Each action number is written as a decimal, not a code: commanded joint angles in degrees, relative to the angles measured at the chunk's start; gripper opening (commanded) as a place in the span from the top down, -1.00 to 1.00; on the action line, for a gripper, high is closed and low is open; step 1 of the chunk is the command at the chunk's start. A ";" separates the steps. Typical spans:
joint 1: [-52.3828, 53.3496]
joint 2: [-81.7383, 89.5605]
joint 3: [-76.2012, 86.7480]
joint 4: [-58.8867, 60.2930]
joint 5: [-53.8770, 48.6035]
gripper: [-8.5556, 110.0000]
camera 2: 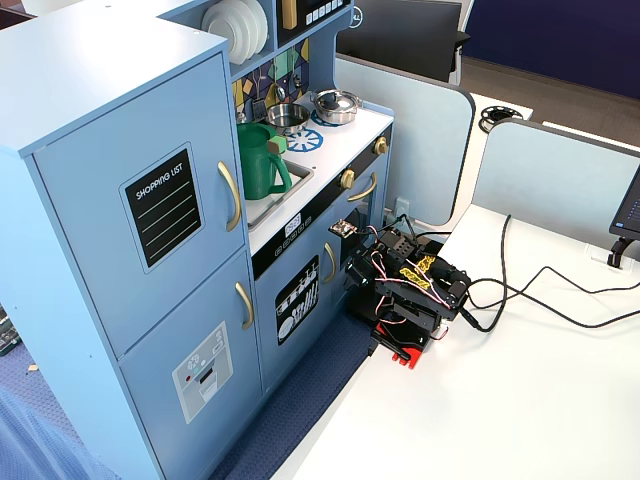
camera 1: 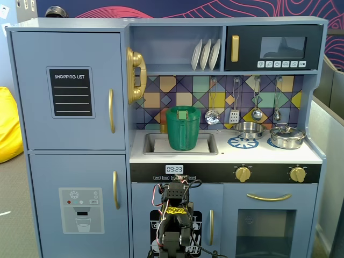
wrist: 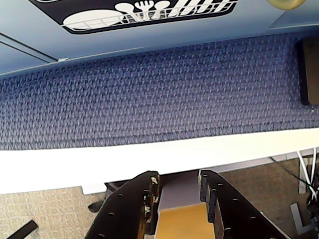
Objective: Open the left cabinet door
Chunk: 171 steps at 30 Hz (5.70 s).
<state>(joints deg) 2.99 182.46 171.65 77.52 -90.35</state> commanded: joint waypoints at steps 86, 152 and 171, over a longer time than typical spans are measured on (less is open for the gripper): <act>-58.89 -46.93 -57.30 -76.46 -14.77 0.56; -69.43 -28.65 -40.69 -79.37 -24.87 0.64; -28.12 -22.41 -35.07 -46.23 -10.46 0.69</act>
<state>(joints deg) -40.78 156.97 136.32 14.68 -107.84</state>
